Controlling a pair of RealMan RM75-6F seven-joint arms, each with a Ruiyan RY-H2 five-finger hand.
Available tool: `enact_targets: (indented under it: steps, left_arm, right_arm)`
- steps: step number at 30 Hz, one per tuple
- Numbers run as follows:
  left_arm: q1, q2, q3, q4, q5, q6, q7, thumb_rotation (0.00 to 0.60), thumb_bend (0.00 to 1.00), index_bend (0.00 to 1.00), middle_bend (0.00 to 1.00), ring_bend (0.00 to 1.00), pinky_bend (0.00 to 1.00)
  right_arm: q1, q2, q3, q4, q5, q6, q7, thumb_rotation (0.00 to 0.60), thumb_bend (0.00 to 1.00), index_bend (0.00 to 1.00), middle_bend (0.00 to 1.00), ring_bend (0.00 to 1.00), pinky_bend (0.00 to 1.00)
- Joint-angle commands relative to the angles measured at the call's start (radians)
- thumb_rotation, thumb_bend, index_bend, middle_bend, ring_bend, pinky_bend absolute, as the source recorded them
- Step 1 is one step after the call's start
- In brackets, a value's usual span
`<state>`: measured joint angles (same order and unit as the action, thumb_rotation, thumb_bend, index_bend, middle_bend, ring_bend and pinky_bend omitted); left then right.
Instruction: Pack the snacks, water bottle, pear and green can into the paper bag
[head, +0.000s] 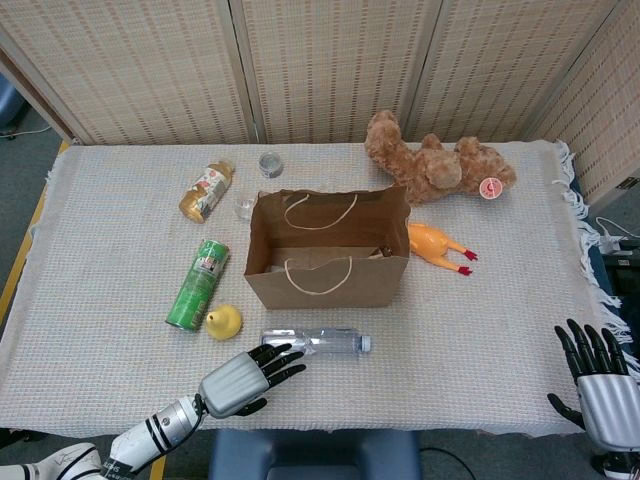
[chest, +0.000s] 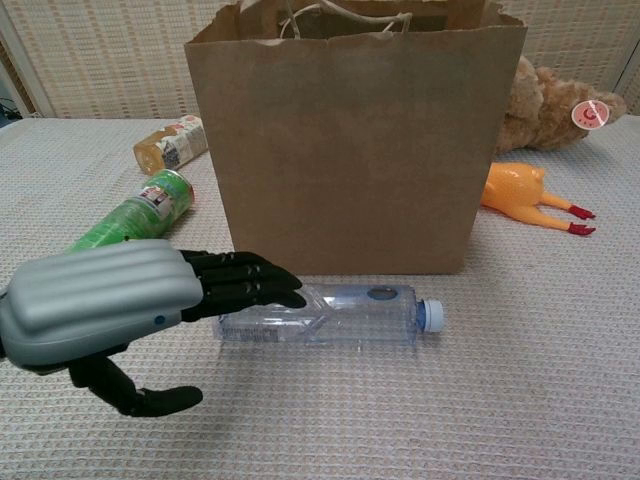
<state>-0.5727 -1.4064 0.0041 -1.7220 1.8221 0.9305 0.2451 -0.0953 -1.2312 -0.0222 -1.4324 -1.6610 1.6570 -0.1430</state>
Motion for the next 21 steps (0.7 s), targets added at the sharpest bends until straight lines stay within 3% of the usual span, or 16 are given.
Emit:
enact_targets:
  steps: [1, 21]
  left_arm:
    - [-0.028, -0.01, -0.027, -0.024, -0.061, -0.046, 0.025, 0.6, 0.35, 0.01, 0.0, 0.0, 0.17]
    - [-0.165, -0.126, -0.111, 0.013, -0.271, -0.172, 0.182, 0.6, 0.35, 0.0, 0.0, 0.0, 0.1]
  right_arm:
    - [0.001, 0.001, 0.0, -0.001, 0.001, -0.002, 0.0, 0.6, 0.0, 0.01, 0.0, 0.0, 0.0]
    - [0.005, 0.005, -0.002, 0.001, 0.0, -0.007, 0.023, 0.6, 0.0, 0.02, 0.0, 0.0, 0.0]
